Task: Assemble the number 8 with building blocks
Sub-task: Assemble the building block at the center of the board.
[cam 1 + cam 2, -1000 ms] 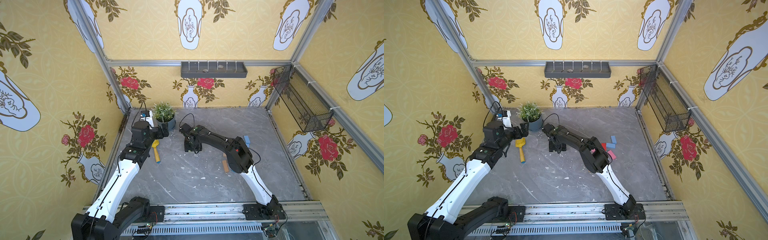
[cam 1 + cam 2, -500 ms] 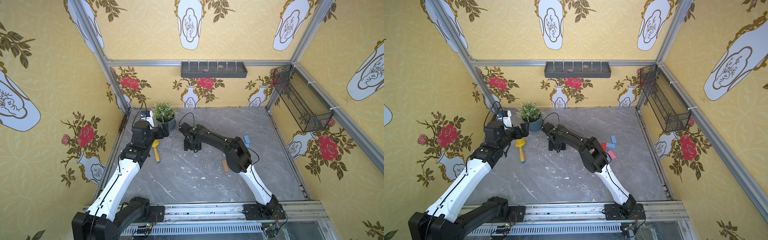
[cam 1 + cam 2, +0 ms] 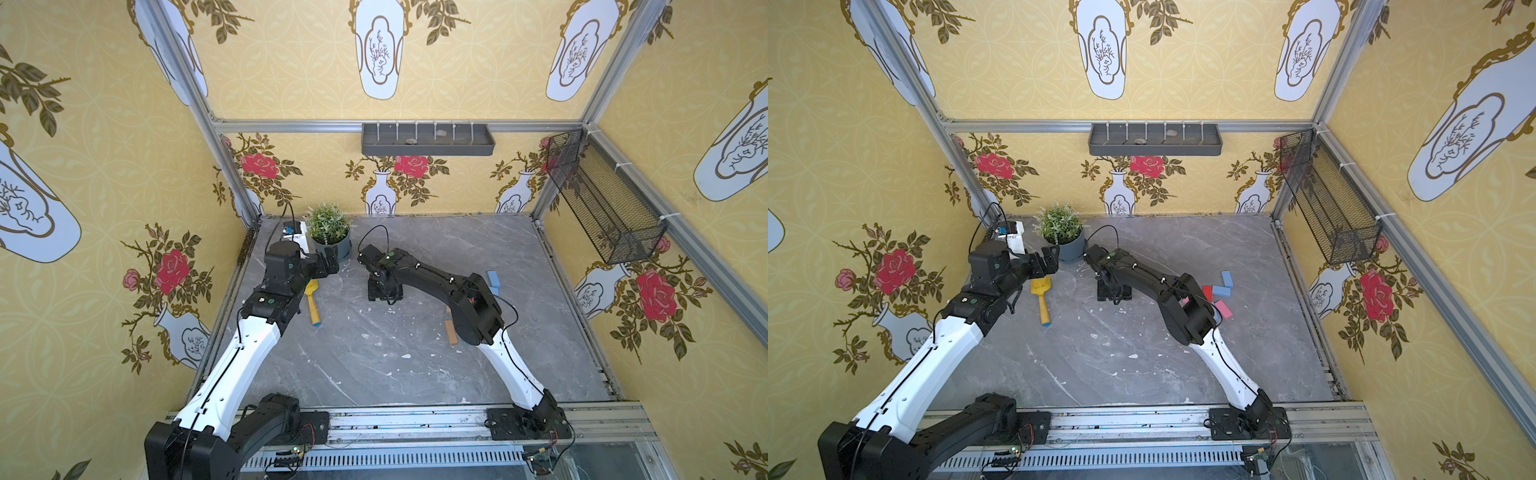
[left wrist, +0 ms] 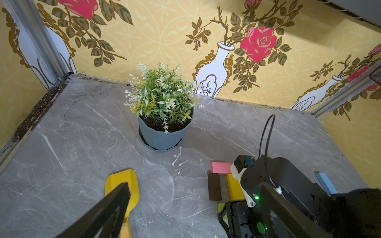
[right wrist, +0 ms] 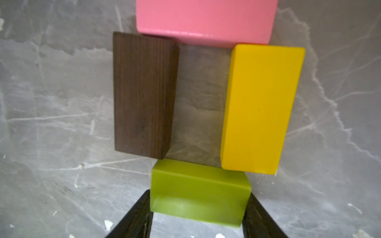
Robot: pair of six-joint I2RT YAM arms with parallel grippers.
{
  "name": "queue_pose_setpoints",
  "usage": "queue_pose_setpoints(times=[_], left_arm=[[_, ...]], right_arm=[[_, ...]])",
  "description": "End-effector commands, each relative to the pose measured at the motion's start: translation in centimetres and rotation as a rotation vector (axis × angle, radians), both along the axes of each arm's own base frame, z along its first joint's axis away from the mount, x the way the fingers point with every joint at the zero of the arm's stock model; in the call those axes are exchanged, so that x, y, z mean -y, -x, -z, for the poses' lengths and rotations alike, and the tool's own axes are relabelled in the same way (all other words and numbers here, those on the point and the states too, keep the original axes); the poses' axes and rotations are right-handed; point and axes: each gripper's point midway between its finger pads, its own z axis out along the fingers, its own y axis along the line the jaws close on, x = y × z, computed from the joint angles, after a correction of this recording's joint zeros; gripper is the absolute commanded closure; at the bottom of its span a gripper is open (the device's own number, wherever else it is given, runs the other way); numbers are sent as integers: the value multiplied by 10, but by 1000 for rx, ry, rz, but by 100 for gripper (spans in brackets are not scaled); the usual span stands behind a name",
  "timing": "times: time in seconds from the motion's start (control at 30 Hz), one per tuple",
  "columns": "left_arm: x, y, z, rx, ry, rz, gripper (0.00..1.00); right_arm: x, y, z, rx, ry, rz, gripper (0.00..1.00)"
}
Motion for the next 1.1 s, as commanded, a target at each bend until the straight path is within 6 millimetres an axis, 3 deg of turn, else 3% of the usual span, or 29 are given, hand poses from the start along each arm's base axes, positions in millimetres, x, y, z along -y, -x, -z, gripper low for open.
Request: queue_pose_setpoints(times=[0.0,0.33,0.5,1.07], left_arm=[[1,-2,-1,12,4,6,0],[2,-3,0,10,6,8,0],[3,-3,1,7,7,10,0],[3,-5,1,4,8,10,0]], right_arm=[[2,0,21,-22,15,-13,37],[3,0,29,-30,24,-25,37],[-5,-4,22,-17,-3,-28,37],[0,-1,25,-33,11,-23,22]])
